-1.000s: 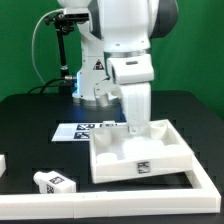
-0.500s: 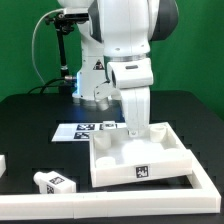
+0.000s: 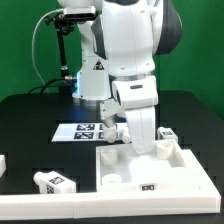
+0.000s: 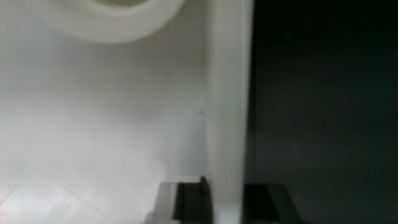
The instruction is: Assemble one leg
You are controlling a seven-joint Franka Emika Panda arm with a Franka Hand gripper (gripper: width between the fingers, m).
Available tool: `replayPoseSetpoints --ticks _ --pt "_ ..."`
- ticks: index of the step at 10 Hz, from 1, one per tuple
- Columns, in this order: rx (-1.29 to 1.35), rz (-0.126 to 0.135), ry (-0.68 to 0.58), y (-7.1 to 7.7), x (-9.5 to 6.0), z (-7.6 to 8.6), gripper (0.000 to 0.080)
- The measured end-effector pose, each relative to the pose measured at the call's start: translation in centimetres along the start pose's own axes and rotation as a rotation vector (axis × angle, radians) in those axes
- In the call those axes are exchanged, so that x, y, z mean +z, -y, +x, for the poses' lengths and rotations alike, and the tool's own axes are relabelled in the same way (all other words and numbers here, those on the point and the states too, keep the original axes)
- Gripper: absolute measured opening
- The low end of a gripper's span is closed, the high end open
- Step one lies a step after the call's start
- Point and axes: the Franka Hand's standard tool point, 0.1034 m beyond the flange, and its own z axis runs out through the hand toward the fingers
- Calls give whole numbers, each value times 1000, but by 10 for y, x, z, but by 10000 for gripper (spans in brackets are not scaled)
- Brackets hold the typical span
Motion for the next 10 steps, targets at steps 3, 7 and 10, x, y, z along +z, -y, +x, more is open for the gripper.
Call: replayPoseSetpoints --ticks 3,7,10 --pt "3 8 -6 -12 3 1 54" --pt "13 97 5 -12 -2 1 54" --pt "14 99 5 -11 -1 0 257"
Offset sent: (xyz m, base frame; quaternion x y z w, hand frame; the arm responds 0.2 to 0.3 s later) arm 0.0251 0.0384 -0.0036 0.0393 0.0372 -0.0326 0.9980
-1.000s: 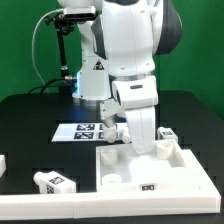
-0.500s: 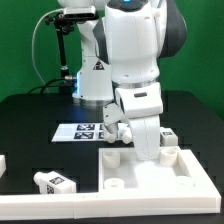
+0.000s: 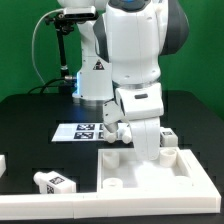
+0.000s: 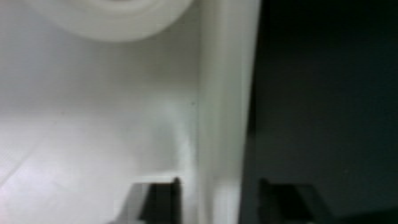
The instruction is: Assemble one leg
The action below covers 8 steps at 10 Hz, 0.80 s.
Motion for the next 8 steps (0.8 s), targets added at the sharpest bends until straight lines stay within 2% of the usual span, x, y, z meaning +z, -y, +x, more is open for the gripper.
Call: replayPoseSetpoints --ticks 2,3,4,5,6,7,8 --pt "1 1 0 0 0 0 573" --pt "1 1 0 0 0 -1 573" --pt "29 -5 1 -1 -3 -2 626" --pt "100 -29 8 -1 -19 -6 644" --pt "224 -68 8 1 -31 -5 644" --pt "342 -87 6 6 -34 3 649" --pt "482 -72 9 8 -37 15 649"
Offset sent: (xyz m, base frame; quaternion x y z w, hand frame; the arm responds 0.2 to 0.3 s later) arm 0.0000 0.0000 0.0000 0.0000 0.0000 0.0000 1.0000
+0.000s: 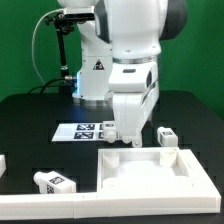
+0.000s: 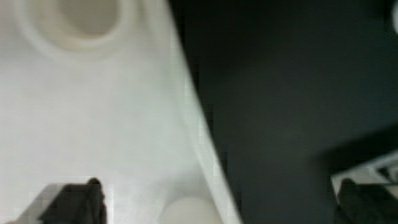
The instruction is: Assemble one leg
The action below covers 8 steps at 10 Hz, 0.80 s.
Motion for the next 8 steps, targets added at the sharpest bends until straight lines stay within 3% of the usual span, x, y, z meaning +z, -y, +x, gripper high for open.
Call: replayPoseSetpoints --ticks 1,6,8 --pt "17 4 6 -4 -5 7 649" --pt "243 4 3 -1 -1 5 649" --pt "650 0 17 22 -3 25 649"
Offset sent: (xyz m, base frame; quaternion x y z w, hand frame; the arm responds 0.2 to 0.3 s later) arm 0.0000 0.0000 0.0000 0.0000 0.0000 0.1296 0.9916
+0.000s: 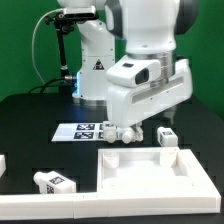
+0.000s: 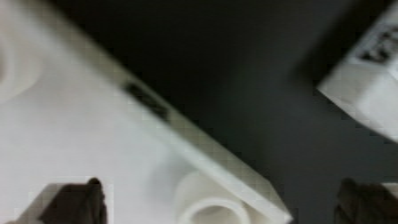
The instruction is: Assemble one leg
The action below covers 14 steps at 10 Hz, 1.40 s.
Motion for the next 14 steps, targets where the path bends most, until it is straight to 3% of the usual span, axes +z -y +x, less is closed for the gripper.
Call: replayPoseSetpoints --ticks 2,5,7,9,14 --pt "214 -3 4 23 -1 11 649" --pt "197 -1 21 25 0 9 649" --pt "227 12 187 32 5 -1 649" --pt "263 31 370 39 13 3 649" --pt "253 75 671 41 21 -5 649"
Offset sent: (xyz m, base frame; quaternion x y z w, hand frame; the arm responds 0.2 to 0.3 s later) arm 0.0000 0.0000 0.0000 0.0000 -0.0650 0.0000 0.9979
